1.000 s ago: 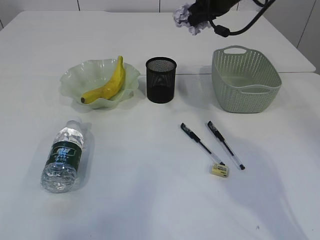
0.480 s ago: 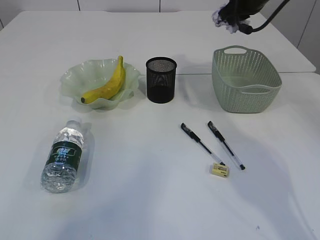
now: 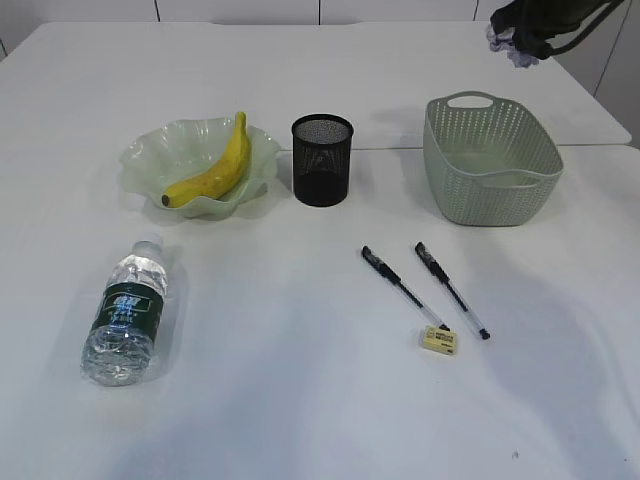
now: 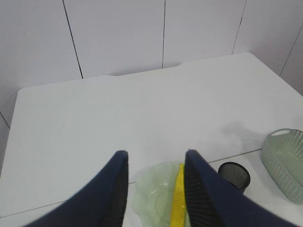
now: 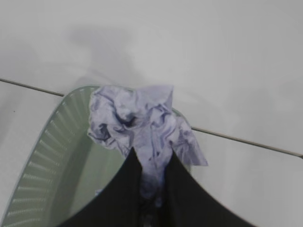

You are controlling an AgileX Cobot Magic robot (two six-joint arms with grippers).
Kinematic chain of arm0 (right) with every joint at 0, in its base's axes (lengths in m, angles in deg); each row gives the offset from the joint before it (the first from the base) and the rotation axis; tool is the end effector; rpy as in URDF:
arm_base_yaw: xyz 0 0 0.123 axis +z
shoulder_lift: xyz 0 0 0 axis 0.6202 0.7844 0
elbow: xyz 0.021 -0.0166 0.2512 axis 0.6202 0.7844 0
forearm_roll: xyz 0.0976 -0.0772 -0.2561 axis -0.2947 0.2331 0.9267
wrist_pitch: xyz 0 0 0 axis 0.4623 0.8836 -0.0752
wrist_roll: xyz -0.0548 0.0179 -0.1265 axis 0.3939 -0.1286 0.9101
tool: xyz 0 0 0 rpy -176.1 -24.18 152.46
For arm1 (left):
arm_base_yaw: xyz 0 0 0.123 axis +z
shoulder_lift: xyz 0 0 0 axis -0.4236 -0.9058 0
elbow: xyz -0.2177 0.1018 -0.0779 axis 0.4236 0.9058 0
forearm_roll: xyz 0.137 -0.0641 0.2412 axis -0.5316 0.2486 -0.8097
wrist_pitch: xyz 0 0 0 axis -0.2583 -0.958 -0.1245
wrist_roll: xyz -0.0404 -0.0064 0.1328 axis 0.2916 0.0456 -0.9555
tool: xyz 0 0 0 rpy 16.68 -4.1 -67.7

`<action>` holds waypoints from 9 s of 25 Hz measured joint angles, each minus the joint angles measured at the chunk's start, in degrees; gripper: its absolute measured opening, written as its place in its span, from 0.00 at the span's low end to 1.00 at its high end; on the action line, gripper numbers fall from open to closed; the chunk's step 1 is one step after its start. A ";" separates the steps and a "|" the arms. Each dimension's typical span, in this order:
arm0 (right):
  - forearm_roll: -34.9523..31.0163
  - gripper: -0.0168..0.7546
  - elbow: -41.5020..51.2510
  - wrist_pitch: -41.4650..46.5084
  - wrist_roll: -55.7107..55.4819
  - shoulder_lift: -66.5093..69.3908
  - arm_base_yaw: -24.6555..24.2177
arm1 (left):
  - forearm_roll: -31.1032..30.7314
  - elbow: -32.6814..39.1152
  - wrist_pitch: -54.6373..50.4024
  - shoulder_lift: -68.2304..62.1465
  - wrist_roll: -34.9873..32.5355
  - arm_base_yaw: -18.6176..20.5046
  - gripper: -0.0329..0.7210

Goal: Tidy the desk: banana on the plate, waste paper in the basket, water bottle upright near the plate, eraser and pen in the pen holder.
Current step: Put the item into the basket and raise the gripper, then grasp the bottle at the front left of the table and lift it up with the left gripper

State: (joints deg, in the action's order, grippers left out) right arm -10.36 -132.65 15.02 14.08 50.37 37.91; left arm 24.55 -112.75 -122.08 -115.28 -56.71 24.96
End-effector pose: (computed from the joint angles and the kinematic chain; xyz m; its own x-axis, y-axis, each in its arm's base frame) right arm 0.5767 -0.0068 0.2507 -0.7005 -0.2787 -0.6570 -0.1868 0.9601 -0.2080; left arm 0.3224 -0.0287 0.5630 -0.3228 0.0288 -0.9460 0.2015 0.9787 -0.0390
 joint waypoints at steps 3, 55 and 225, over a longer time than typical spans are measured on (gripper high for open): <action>-0.49 0.09 1.76 -0.21 -0.75 0.37 0.00 | 0.30 0.00 0.24 0.00 0.00 0.00 0.41; -5.55 0.37 4.94 3.67 -12.00 4.50 0.00 | 1.51 0.00 -1.58 0.00 0.00 0.00 0.41; 2.10 0.36 32.35 12.30 -10.30 -56.72 0.00 | -5.11 6.16 -1.81 -15.85 8.40 -7.76 0.83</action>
State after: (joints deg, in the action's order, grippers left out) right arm -8.25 -100.30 27.32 3.78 -6.35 37.91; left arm 19.45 -106.59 -123.89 -131.13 -48.31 17.20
